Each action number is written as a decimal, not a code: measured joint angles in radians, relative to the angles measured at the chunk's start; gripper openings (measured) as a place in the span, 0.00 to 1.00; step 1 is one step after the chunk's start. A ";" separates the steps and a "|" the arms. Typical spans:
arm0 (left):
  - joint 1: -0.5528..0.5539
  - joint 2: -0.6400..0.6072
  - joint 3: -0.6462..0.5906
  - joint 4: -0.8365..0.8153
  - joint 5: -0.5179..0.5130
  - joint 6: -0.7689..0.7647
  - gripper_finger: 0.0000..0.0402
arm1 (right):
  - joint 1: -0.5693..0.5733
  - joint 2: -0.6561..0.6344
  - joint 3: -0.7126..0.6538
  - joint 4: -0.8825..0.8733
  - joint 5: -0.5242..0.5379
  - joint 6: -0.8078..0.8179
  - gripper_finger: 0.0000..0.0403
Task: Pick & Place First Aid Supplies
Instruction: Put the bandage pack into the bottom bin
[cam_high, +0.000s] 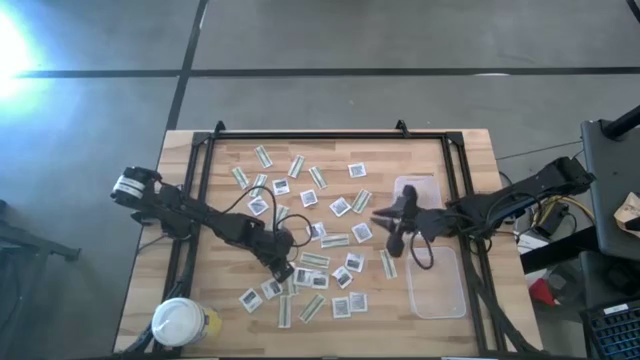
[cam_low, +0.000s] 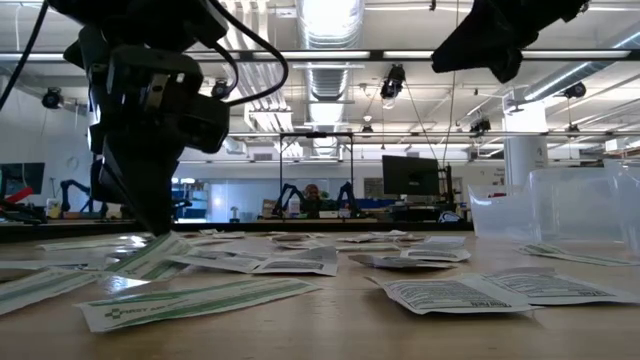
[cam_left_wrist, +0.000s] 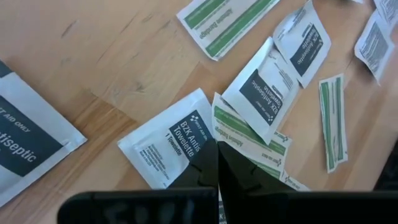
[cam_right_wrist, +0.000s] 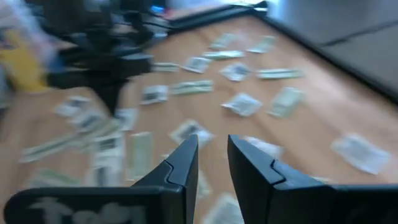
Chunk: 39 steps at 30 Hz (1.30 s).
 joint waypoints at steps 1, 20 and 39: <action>-0.001 0.000 0.000 0.000 0.000 0.006 0.00 | 0.000 0.000 -0.022 0.050 -0.036 -0.013 0.21; 0.000 0.002 -0.016 0.001 -0.007 0.013 0.06 | 0.000 0.001 -0.100 0.203 -0.121 -0.076 0.17; 0.028 0.001 -0.032 0.002 -0.002 -0.023 0.37 | 0.000 0.000 -0.098 0.202 -0.121 -0.080 0.14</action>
